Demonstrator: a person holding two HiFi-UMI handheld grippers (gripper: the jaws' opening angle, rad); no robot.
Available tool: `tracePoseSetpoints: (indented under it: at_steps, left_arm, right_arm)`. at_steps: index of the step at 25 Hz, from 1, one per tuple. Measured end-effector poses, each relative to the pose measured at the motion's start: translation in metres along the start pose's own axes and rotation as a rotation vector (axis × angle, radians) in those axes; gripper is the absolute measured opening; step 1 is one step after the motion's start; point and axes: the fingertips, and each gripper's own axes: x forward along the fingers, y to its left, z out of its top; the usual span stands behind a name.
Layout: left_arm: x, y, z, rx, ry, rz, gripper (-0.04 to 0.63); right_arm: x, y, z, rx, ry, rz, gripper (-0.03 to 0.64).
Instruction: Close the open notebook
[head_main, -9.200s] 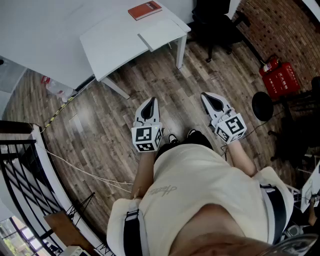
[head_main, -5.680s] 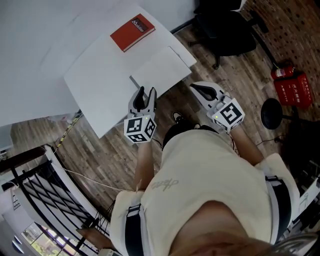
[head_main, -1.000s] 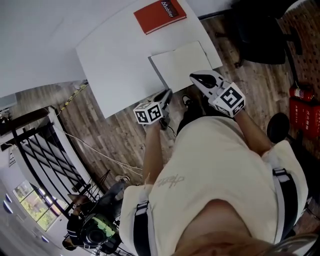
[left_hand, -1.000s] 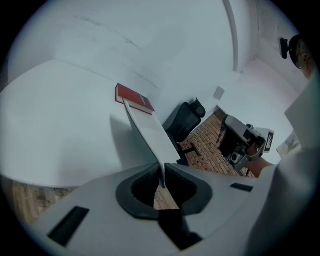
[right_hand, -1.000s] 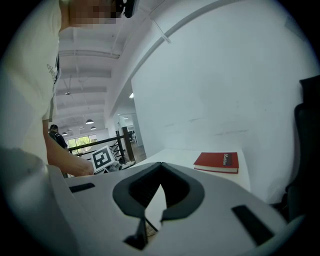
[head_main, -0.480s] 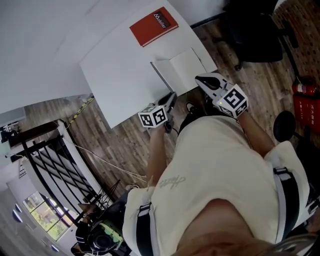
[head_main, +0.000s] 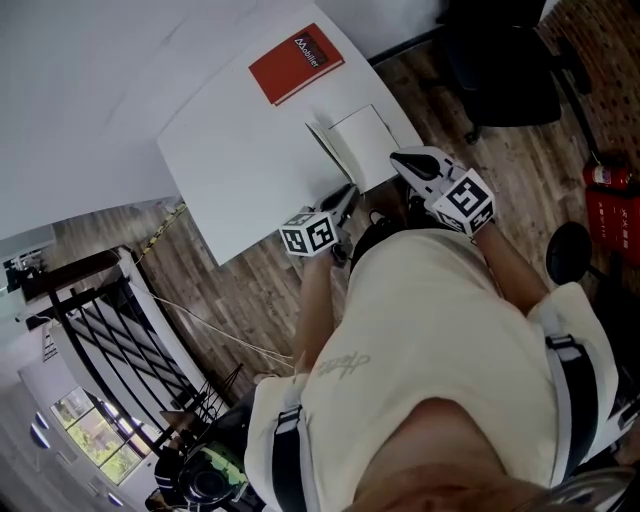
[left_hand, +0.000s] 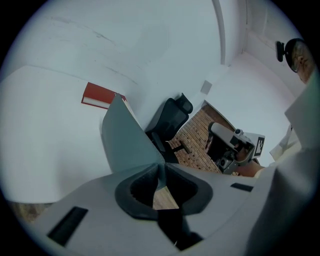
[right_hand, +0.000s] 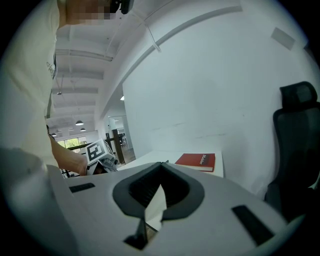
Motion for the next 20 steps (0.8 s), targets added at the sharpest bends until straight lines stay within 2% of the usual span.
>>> tracePoseSetpoints:
  at_steps: [20]
  left_arm:
    - [0.051,-0.020,-0.003,-0.088,-0.067,-0.058,0.057]
  right_arm:
    - [-0.004,-0.046,-0.017,-0.020,0.027,0.055,0.008]
